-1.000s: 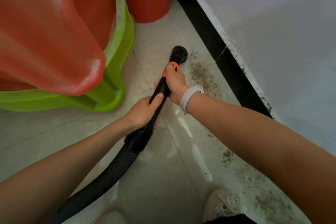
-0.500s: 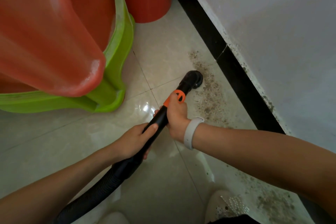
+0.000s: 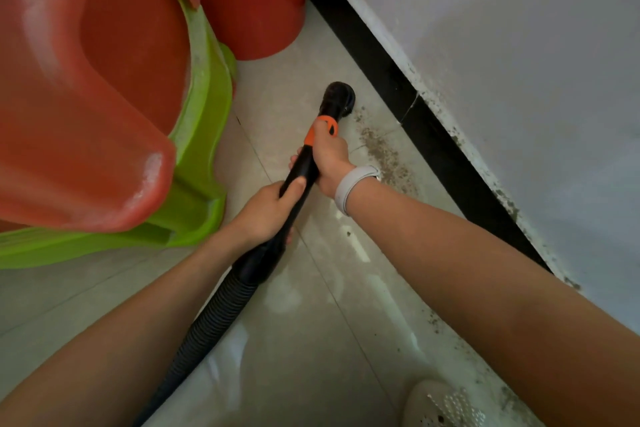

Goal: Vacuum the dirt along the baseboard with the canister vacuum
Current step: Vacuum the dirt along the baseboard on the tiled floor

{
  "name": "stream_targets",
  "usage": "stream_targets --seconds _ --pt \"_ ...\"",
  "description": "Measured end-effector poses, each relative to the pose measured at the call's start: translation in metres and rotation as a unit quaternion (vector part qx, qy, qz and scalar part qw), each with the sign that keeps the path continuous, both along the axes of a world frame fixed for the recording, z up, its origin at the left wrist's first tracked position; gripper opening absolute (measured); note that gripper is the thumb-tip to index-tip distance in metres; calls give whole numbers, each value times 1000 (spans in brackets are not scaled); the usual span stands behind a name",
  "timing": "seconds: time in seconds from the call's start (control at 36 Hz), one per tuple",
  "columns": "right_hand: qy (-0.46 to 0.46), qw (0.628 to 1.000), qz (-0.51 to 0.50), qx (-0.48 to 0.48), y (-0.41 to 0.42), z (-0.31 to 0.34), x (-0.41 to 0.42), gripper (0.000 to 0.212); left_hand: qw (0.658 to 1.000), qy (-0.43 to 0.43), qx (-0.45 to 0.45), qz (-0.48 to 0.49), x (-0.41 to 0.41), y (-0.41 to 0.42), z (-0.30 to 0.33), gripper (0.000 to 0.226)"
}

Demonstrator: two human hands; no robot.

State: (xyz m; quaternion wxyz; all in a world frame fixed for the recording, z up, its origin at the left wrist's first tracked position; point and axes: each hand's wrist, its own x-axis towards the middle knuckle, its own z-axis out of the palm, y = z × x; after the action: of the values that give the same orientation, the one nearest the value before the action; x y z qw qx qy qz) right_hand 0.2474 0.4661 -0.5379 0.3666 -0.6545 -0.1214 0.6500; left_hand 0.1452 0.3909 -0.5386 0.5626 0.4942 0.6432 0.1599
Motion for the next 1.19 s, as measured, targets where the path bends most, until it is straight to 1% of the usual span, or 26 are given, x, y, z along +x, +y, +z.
stream_targets --seconds 0.22,0.36,0.47,0.61,0.69,0.81,0.92,1.03,1.19 --pt "18 998 -45 -32 -26 7 12 25 997 28 -8 -70 2 -13 2 44" --pt "19 997 -54 -54 -43 17 10 26 996 20 -26 -86 -2 -30 9 49" --pt "21 995 -61 -70 -62 23 6 28 994 27 -38 -100 -7 -48 17 44" --pt "23 993 -97 -66 -87 20 1 29 991 28 -43 -127 -13 -65 21 40" --pt "2 991 -117 -62 -95 11 -3 31 990 22 -40 -135 -18 -73 17 40" --pt "-28 991 -119 -46 -97 -4 -10 28 992 25 -24 -124 -22 -75 5 43" --pt "-28 993 -109 -21 -91 -8 -8 29 993 28 -10 -113 -22 -72 -1 44" --pt "-27 996 -85 -1 -74 -4 -8 28 994 47 15 -97 -19 -56 2 45" --pt "-48 996 -75 -2 -51 2 7 29 991 44 16 -123 -4 -28 8 50"
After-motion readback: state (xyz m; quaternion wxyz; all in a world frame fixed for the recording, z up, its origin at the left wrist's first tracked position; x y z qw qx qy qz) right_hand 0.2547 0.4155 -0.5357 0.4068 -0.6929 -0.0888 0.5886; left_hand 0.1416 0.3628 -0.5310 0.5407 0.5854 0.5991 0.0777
